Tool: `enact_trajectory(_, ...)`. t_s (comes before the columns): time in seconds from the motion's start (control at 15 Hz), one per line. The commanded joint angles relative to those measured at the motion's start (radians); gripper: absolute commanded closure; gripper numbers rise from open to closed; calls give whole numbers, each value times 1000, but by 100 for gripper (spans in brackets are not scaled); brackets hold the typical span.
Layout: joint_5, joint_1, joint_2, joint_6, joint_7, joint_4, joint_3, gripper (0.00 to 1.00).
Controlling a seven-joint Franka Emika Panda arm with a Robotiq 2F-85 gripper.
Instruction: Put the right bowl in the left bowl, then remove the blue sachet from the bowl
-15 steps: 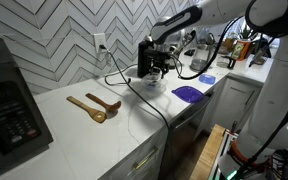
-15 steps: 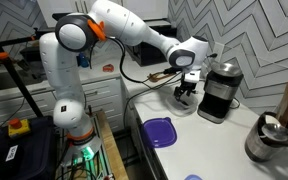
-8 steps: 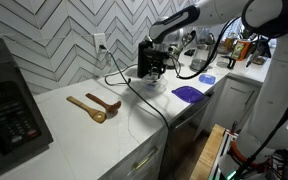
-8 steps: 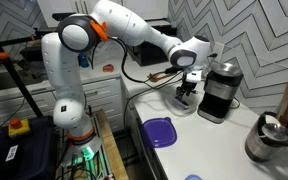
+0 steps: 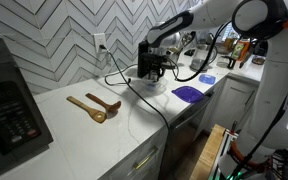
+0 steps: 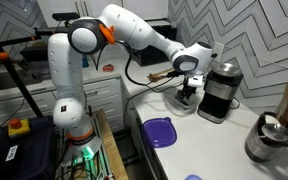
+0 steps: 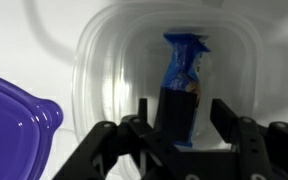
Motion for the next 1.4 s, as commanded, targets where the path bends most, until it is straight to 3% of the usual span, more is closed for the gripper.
enact_trajectory(0.0, 36, -6, 42, -24, -41, 41, -3, 35)
enact_trajectory(0.33, 38, -5, 70, -31, -45, 61, -5, 35)
enact_trajectory(0.8, 26, -1, 76, -36, -47, 61, -7, 44)
enact_trajectory(0.93, 30, -2, 76, -33, -49, 62, -6, 72)
enact_trajectory(1.07, 35, -3, 77, -30, -53, 58, -5, 89)
enact_trajectory(1.2, 35, -3, 80, -26, -52, 56, -6, 51)
enact_trajectory(1.33, 37, -3, 82, -25, -52, 54, -5, 45)
